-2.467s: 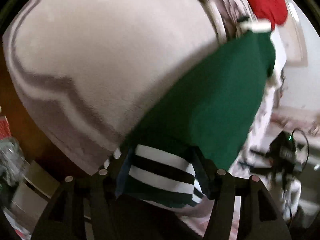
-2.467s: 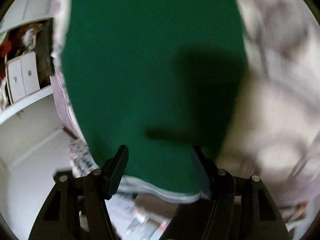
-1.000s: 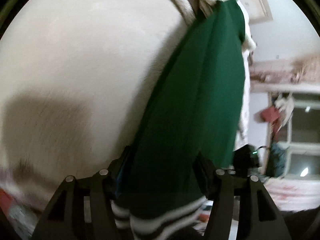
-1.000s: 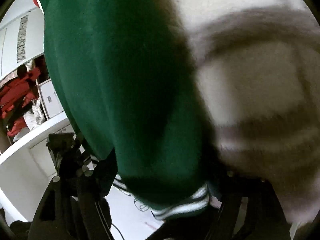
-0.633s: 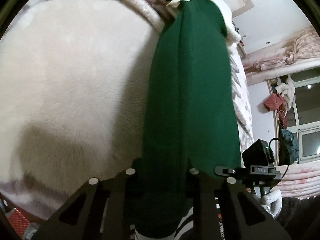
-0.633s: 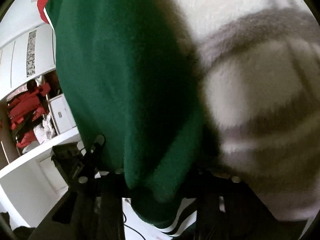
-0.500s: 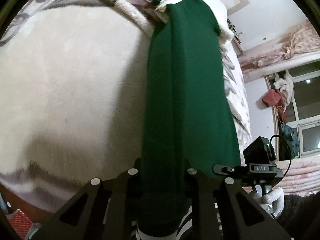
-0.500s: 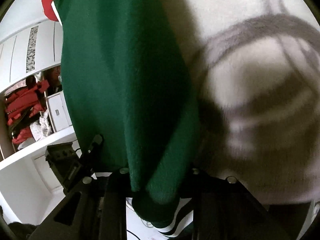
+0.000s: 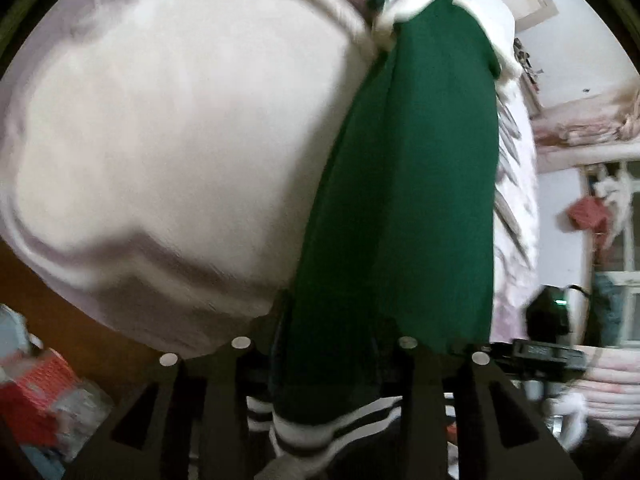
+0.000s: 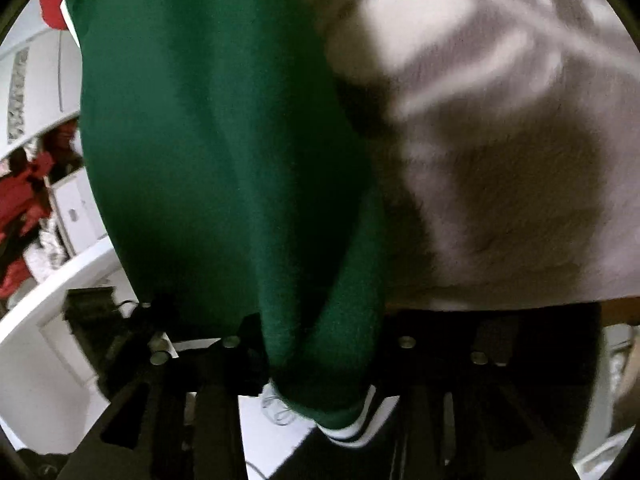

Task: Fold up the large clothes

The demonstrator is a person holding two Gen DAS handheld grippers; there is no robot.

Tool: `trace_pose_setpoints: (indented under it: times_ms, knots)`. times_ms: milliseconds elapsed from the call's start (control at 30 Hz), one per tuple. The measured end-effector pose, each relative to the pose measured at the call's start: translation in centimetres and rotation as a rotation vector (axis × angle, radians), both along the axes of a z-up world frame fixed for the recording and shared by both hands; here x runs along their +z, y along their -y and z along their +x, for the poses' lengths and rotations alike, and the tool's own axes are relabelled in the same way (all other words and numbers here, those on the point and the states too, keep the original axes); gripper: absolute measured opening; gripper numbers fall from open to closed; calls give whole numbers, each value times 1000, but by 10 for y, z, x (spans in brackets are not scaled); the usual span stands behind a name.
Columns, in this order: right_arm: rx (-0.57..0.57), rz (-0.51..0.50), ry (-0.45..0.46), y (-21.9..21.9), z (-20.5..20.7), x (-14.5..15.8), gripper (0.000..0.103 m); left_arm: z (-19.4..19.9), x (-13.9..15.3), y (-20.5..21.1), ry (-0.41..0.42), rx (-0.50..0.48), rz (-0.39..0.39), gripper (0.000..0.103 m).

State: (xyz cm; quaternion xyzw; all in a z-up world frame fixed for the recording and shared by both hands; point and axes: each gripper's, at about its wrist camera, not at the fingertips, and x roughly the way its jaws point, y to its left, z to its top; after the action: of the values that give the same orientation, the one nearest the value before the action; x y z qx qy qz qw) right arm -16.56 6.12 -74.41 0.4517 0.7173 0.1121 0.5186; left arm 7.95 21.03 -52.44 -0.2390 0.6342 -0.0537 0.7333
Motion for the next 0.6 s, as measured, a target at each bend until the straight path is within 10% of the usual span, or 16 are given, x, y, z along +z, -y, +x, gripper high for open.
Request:
trace_pose_setpoints:
  times_ms: [100, 200, 333, 600]
  knots:
    - [55, -156, 61, 15, 3, 32, 44, 14, 45, -6, 118, 8, 230, 86]
    - [68, -252, 139, 28, 13, 68, 45, 38, 69, -6, 193, -24, 358, 86]
    - [20, -370, 234, 45, 47, 112, 72, 111, 88, 19, 327, -75, 430, 86]
    - [-70, -454, 371, 91, 215, 149, 60, 286, 40, 104, 334, -229, 469, 86]
